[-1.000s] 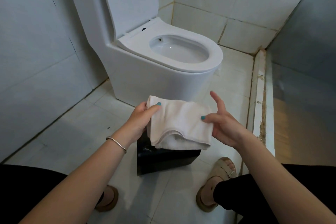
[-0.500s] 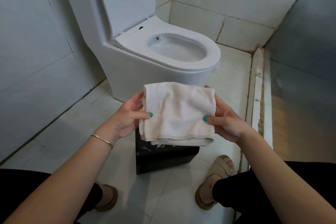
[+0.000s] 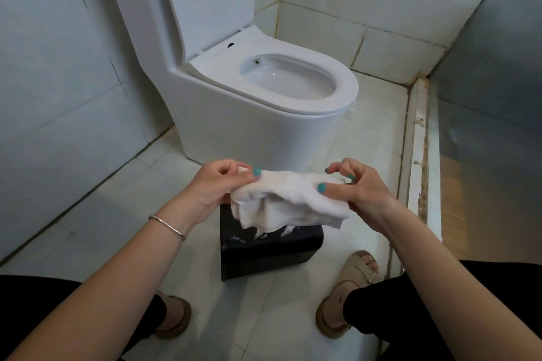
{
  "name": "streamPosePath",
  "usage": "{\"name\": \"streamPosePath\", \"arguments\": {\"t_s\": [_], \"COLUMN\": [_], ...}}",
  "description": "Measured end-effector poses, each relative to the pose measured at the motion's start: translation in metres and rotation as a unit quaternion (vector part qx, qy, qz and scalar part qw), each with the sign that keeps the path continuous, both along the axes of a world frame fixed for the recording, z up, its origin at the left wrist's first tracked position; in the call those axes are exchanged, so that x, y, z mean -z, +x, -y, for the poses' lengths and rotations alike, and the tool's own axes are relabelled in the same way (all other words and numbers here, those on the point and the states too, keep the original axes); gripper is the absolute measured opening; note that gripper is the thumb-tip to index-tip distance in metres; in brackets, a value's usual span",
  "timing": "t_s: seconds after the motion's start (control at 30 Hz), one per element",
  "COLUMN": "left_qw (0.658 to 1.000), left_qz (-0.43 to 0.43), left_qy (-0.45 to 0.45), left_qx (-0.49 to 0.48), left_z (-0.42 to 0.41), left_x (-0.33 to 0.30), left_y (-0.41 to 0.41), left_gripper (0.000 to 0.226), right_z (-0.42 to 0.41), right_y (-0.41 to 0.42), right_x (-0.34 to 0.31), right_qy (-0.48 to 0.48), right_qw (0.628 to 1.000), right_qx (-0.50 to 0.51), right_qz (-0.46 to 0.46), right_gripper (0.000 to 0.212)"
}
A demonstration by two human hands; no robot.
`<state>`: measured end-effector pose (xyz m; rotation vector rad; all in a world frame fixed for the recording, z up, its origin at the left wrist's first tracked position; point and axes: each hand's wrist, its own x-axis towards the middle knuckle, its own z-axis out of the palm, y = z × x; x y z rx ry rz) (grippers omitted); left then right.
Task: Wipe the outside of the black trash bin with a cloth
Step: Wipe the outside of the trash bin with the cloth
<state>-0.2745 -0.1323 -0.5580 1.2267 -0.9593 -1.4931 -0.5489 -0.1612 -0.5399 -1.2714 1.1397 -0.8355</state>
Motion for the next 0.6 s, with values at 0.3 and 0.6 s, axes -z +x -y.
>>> {"name": "streamPosePath", "arguments": {"t_s": [0.3, 0.6], "left_qw": [0.937, 0.976], "left_qz": [-0.019, -0.144], "left_qy": [0.073, -0.017], "left_qx": [0.340, 0.160], "left_z": [-0.014, -0.020], "left_x": [-0.006, -0.009], "left_y": [-0.015, -0.039], "left_gripper": [0.070, 0.060], "right_z": [0.003, -0.015], "right_y": [0.005, 0.034], "right_x": [-0.025, -0.004], "right_qy": [-0.053, 0.192], "right_qw": [0.992, 0.915], "right_qx": [-0.111, 0.078], "right_qz": [-0.014, 0.345], "right_gripper": [0.070, 0.086]}}
